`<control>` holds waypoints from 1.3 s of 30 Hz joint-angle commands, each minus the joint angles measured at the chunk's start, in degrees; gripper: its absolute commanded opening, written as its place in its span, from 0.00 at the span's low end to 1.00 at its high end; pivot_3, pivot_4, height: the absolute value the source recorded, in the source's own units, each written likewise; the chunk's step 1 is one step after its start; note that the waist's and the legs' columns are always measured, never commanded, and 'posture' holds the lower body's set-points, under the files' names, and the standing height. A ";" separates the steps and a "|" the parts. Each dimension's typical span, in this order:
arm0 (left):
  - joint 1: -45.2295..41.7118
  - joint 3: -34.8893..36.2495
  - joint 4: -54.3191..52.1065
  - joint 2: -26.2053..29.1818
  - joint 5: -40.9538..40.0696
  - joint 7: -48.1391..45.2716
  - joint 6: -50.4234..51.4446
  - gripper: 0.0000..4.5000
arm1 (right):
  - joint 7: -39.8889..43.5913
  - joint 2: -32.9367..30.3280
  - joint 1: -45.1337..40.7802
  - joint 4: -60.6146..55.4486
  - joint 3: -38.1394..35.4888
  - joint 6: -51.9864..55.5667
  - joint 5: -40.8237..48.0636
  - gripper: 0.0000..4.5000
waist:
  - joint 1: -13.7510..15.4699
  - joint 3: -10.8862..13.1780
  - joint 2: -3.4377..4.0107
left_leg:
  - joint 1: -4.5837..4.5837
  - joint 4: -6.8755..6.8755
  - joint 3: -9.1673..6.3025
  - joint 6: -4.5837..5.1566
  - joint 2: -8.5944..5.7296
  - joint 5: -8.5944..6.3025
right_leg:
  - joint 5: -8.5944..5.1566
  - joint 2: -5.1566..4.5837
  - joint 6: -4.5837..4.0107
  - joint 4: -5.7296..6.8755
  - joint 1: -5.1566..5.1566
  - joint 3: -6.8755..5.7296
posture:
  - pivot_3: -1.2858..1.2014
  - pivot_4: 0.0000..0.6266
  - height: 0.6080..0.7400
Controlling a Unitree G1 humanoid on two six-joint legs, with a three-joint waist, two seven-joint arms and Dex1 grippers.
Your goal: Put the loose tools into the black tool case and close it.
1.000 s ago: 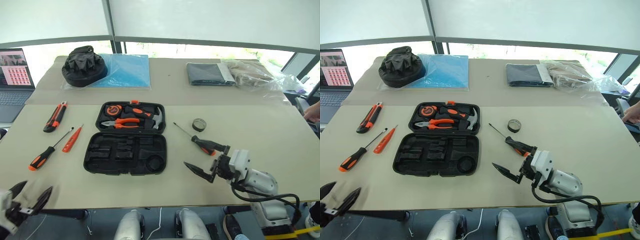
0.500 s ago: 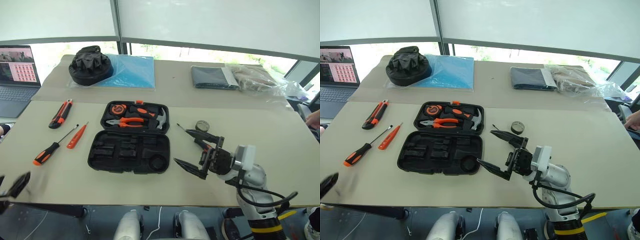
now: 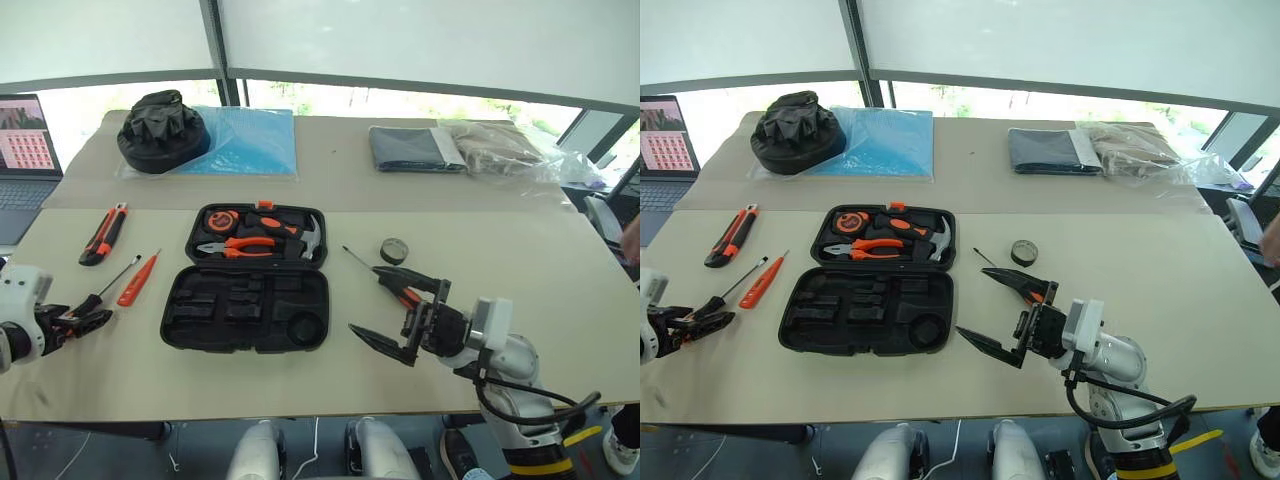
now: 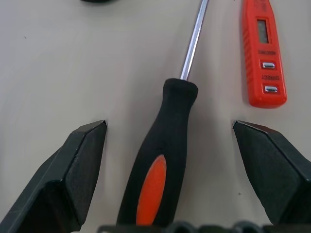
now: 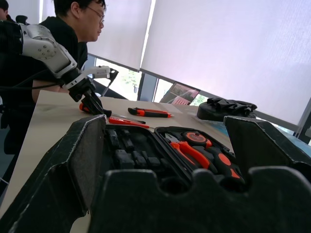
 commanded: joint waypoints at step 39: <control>-38.35 -35.88 12.54 -12.39 31.67 -35.27 -58.15 0.19 | -13.02 -18.11 -10.39 -16.80 -5.25 39.24 11.85 1.00 | 0.90 0.02 0.00 | -0.31 0.37 0.39 0.18 -0.09 -0.04 | 0.10 0.25 0.17 -0.12 0.05 0.10 | 0.52 0.24 1.00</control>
